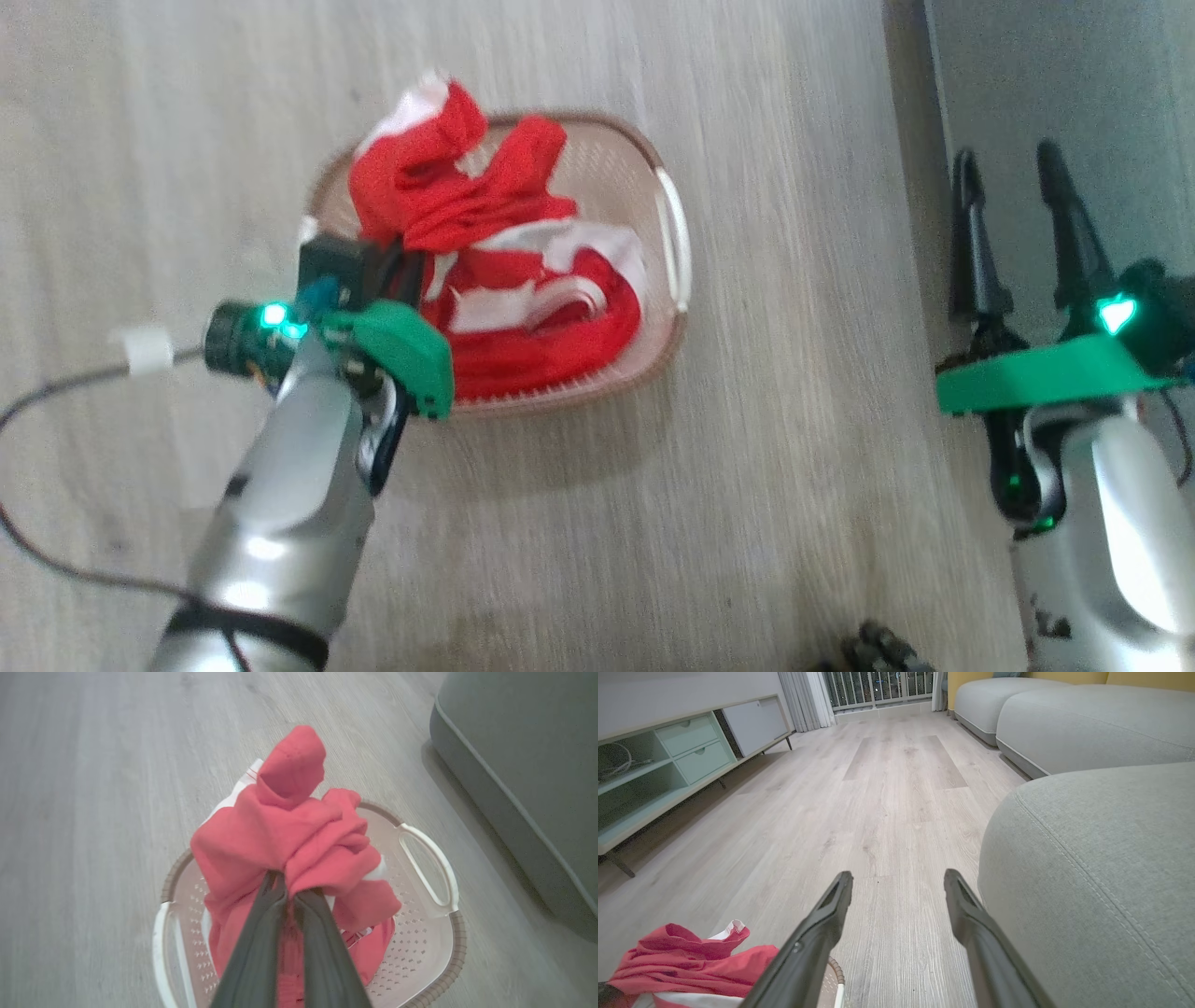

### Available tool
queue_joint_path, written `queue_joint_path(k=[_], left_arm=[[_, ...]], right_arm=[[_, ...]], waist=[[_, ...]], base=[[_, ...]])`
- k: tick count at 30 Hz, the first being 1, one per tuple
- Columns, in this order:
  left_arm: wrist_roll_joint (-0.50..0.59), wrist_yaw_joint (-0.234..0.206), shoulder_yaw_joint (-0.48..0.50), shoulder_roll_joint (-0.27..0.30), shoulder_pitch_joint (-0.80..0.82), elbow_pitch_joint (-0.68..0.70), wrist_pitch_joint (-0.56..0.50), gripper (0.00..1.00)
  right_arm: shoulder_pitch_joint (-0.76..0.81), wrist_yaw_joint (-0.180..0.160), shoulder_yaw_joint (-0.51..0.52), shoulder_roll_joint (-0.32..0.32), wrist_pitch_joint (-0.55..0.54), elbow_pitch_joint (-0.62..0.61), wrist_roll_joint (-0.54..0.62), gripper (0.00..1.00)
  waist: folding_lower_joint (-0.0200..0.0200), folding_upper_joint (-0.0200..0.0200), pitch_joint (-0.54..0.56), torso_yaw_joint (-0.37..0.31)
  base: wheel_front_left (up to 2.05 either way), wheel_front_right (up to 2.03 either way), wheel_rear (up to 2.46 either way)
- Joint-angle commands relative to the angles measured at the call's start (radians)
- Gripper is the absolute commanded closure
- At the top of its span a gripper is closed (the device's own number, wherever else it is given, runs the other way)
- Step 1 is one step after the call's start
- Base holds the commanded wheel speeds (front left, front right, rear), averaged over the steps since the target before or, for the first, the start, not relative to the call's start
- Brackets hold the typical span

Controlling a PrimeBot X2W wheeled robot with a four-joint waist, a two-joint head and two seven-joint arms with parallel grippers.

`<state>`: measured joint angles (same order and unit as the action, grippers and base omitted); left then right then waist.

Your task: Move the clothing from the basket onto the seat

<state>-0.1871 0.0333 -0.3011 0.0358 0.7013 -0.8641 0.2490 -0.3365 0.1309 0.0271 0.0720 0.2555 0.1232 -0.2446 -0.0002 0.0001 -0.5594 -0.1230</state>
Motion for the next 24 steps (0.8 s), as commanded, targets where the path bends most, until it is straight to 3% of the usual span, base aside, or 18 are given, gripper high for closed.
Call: queue_joint_path(k=[1, 12, 24], left_arm=[[-0.014, -0.012, 0.039, 0.015, -0.049, 0.071, 0.012, 1.00], [-0.064, -0.048, 0.136, 0.020, -0.319, 0.392, 0.013, 1.00], [-0.095, -0.064, 0.193, 0.065, -0.487, 0.529, 0.005, 1.00]], right_arm=[[0.035, 0.000, -0.014, 0.015, 0.006, -0.021, 0.009, 0.00], [0.150, 0.000, -0.006, 0.024, 0.006, 0.013, 0.011, 0.00], [0.261, 0.000, -0.036, 0.071, 0.006, 0.064, 0.041, 0.00]], waist=[[0.0002, -0.0001, 0.135, 0.084], [0.0002, -0.0001, 0.320, 0.103], [0.0002, -0.0001, 0.502, 0.131]], base=[[0.00, 0.00, 0.00], [0.00, 0.00, 0.00], [0.00, 0.00, 0.00]])
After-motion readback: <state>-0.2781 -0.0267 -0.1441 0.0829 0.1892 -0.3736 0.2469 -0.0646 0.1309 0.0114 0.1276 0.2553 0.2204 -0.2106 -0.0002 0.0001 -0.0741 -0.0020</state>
